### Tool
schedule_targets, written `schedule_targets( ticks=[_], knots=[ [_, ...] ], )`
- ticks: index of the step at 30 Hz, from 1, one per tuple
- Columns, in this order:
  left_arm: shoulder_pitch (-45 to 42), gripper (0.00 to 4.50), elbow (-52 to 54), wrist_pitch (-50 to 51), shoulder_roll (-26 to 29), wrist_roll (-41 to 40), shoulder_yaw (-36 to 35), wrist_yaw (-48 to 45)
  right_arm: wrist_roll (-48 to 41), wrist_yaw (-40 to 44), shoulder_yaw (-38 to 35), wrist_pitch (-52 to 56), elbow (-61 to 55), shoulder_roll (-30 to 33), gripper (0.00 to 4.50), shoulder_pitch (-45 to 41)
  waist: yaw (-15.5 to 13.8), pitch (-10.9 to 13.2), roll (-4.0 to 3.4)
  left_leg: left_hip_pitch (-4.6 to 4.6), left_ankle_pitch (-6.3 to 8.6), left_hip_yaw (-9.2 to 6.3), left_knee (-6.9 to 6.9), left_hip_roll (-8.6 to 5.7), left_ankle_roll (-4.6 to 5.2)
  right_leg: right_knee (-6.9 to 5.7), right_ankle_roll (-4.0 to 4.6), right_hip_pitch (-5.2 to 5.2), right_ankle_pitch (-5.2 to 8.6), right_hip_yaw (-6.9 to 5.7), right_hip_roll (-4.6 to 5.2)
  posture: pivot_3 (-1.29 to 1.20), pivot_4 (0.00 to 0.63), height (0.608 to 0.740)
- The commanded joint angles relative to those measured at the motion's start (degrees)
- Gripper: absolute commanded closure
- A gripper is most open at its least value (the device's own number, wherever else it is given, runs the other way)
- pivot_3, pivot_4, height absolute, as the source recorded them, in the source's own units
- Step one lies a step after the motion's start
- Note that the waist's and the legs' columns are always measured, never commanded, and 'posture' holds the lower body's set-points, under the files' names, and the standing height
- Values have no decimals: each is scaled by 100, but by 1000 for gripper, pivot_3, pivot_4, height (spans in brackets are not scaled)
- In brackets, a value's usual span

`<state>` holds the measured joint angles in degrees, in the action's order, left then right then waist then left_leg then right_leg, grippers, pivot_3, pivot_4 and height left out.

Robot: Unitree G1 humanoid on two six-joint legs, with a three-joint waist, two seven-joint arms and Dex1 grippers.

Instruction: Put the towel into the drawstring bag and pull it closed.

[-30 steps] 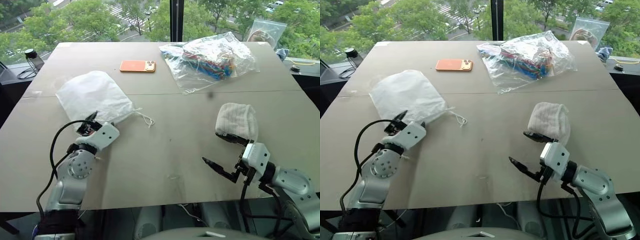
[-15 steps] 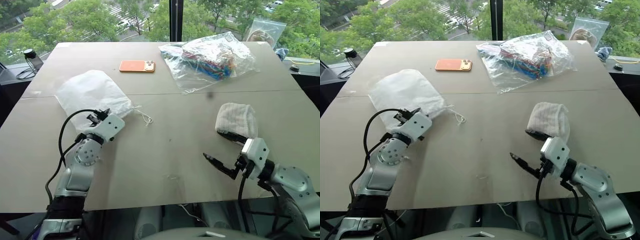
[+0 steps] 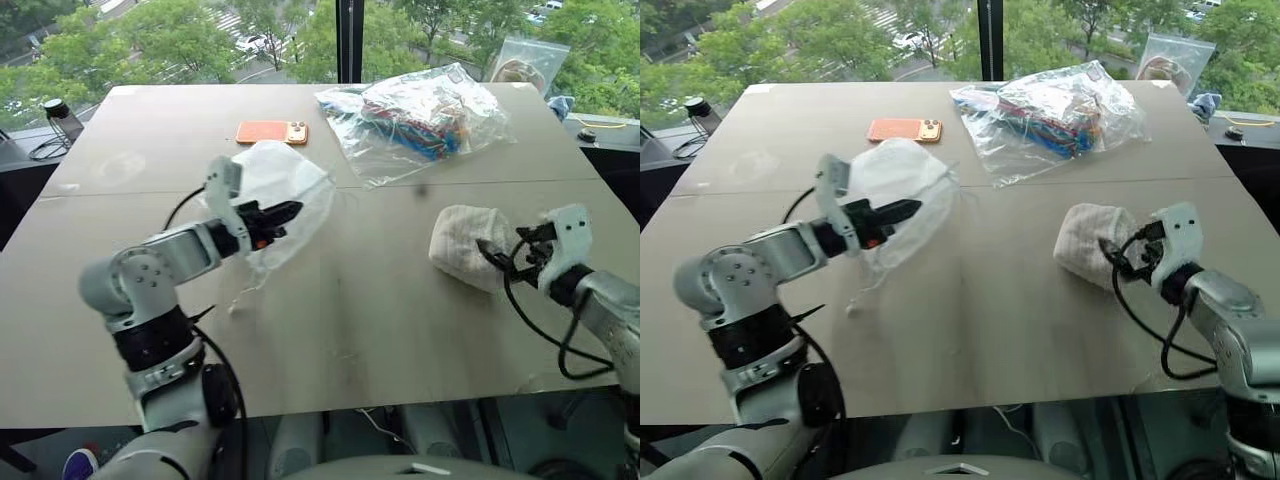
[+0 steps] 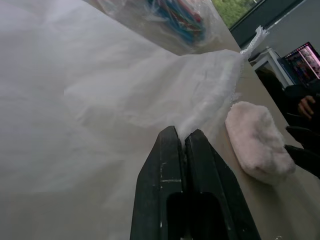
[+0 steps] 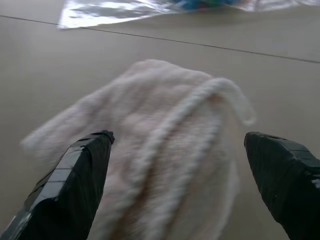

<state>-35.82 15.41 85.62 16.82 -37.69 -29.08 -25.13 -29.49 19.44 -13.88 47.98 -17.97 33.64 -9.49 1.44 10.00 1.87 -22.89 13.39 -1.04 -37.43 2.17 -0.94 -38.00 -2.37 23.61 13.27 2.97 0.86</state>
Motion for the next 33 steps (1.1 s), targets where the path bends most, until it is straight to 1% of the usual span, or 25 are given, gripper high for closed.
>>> schedule_targets(
  ticks=[1,4,8,9,11,15,16,17,18,21,22,24,27,29,33],
  knots=[
    [-197,4486,396,83,-204,-79,-48,392,-223,132,217,582,661,-260,0,-414,13,0,-1,1,0,-2,4,0,0,0,1,0,0,-1,-1,0,150,740],
    [-218,4486,426,-37,-319,-25,112,619,-220,355,616,925,1192,-483,0,-636,97,-5,4,4,0,-1,9,1,0,0,2,0,0,2,-2,0,150,740],
    [-376,4486,385,-143,-470,-58,177,836,97,678,1143,854,1608,-475,0,-735,157,-45,68,14,0,4,9,7,0,2,1,-2,0,10,-11,0,150,740],
    [-403,4500,367,-178,-494,-46,223,883,217,751,1253,735,1700,-458,525,-769,178,-55,82,16,0,2,9,10,0,2,1,-3,0,8,-15,0,150,740],
    [-414,4500,310,-295,-502,29,388,965,465,876,1414,385,1835,-443,1289,-851,211,-59,86,28,0,2,9,13,0,1,0,-13,0,9,-17,0,150,740],
    [-353,4500,221,-571,-564,59,675,1027,423,1233,1370,-43,1585,-560,3189,-862,255,-59,87,45,1,1,10,13,-1,0,-18,-25,10,11,-20,0,150,740],
    [-347,4500,194,-619,-578,54,728,1038,397,1308,1357,-110,1507,-586,3576,-840,258,-59,86,45,0,2,10,14,-1,0,-18,-25,10,12,-20,0,150,740],
    [-347,4500,159,-667,-601,44,768,1046,406,1407,1372,-264,1388,-598,4121,-790,258,-58,85,45,1,2,10,14,-1,0,-18,-25,10,14,-21,0,150,740],
    [-357,4500,106,-706,-613,29,794,1045,441,1498,1402,-436,1298,-602,4443,-751,258,-58,84,45,1,3,11,14,-1,0,-17,-25,9,15,-21,0,150,740],
    [-412,4500,-100,-860,-566,-25,1013,862,556,1865,1559,-1241,751,-608,4491,-563,251,-52,75,41,1,2,17,14,-1,0,-17,-20,10,14,-21,0,150,740],
    [-447,4500,-188,-955,-542,-3,1104,817,468,2027,1593,-1381,499,-618,4491,-505,253,-50,71,35,1,1,18,14,-1,0,-18,-15,10,14,-22,0,150,740],
    [-532,4500,-376,-1126,-521,43,1221,782,95,2248,1560,-1316,52,-697,4491,-452,233,-37,51,12,0,0,18,12,-1,0,-17,5,9,12,-20,0,150,740],
    [-694,4500,-722,-1473,-458,161,1551,641,-397,2428,1665,-1099,-626,-812,4491,-558,177,-26,35,3,0,1,16,5,-1,3,-14,7,7,11,-11,0,150,740],
    [-745,4500,-848,-1608,-434,180,1721,545,-448,2344,1809,-948,-731,-874,4491,-701,148,-26,35,3,1,0,16,4,-1,6,-14,7,7,9,-10,0,150,740],
    [-735,4500,-822,-1795,-327,160,2062,271,133,2092,2341,-996,-276,-1010,4491,-1097,87,-26,35,3,0,-2,17,4,-1,7,-12,7,7,6,-10,0,150,740]
  ],
)
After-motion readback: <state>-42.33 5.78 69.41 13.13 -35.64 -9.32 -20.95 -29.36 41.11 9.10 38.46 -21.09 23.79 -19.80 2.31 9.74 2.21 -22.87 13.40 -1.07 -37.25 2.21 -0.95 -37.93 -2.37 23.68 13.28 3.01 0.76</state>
